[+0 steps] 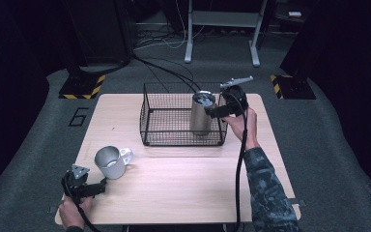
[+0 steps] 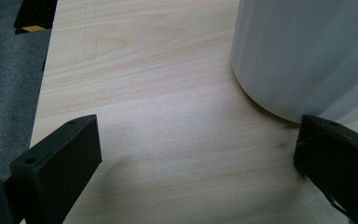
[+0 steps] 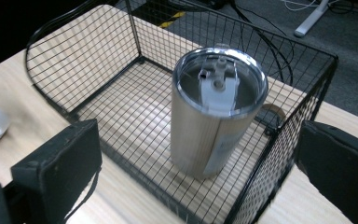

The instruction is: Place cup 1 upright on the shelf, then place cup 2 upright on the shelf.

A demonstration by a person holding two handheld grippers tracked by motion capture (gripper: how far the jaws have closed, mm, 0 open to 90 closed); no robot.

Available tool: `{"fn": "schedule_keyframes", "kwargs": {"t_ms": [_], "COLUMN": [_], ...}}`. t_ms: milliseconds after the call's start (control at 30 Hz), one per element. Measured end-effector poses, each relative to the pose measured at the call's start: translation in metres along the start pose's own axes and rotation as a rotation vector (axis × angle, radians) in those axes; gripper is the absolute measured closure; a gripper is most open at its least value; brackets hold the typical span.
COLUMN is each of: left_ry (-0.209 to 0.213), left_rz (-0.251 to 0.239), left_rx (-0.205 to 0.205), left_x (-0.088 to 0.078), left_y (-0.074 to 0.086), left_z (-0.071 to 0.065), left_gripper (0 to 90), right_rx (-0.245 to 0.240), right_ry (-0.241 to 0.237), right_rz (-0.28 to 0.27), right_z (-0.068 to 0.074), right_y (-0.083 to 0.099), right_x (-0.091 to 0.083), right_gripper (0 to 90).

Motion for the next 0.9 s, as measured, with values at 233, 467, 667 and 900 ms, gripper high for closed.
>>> {"fn": "schedule_keyframes", "kwargs": {"t_ms": [233,467,667,900], "left_ry": [0.0,0.004,0.009,0.025], "left_rz": [-0.001,0.0,-0.002,0.008], "left_rx": [0.001,-0.003,-0.019,-0.03], "left_x": [0.0,0.0,0.001,0.002], "left_y": [0.0,0.0,-0.001,-0.001], "left_z": [0.0,0.0,0.0,0.001], "left_gripper": [0.5,0.5,0.5,0.5], "right_rx": [-0.016,-0.008,0.028,0.071], "right_ry": [0.001,0.022,0.051,0.093], "right_rz": [-0.012,-0.039,-0.022,0.008], "right_z": [0.011,0.013,0.01,0.007], "right_y": [0.023,0.052,0.09,0.141], "right_x": [-0.028,-0.047,-0.052,-0.053], "right_gripper": [0.3,1.4,1.4,1.0]}}
Point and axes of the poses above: each handheld gripper's, and its own axes: x roughly forward along the jaws, y roughly out of its underside, z roughly to its left, the point moved 7 cm from there along x, roughly forward along the jaws, and after that the axes turned 12 degrees about -x, right-handed, at the moved point
